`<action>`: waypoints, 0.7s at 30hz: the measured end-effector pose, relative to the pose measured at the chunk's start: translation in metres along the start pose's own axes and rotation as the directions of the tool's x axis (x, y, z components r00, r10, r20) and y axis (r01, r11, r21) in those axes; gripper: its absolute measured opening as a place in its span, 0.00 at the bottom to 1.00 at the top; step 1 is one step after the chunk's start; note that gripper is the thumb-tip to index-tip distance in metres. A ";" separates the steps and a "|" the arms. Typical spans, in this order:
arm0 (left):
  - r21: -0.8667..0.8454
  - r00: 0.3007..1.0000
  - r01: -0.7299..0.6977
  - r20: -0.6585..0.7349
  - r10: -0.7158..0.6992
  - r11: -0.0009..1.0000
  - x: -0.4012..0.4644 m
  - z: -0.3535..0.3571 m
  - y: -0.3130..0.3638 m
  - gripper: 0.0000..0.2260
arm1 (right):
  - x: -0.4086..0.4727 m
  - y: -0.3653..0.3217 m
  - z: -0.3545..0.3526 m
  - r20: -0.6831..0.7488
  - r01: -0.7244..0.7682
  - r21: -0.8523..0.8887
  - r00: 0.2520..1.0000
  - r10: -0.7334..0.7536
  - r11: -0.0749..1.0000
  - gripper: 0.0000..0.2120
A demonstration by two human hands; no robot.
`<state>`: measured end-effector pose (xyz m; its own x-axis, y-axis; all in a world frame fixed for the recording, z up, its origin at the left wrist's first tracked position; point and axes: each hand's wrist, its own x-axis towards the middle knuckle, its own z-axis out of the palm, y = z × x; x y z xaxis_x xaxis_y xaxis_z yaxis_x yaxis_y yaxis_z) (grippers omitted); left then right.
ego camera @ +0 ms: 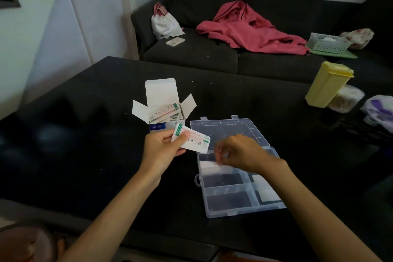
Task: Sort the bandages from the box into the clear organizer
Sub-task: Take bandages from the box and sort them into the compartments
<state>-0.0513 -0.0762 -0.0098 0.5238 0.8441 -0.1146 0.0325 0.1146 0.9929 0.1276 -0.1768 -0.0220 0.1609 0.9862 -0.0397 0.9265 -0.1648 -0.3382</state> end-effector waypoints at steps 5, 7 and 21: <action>-0.126 0.989 0.149 0.006 -0.150 0.981 -0.001 0.004 0.000 0.08 | -0.004 -0.003 -0.008 -0.175 -0.022 0.115 0.984 0.042 0.993 0.09; -0.168 0.980 0.200 0.018 -0.200 0.965 -0.001 0.007 0.000 0.09 | -0.010 -0.006 -0.020 -0.257 0.013 0.320 0.964 0.073 0.947 0.19; 0.289 0.959 0.014 0.268 -0.095 0.957 0.002 0.026 -0.004 0.10 | -0.031 0.002 -0.018 -0.377 0.035 0.072 0.926 -0.005 0.997 0.10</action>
<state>-0.0283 -0.0885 -0.0127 0.7270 0.6583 -0.1955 0.2844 -0.0295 0.9583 0.1305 -0.2078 -0.0042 0.2730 0.9074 0.3195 0.9045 -0.1289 -0.4066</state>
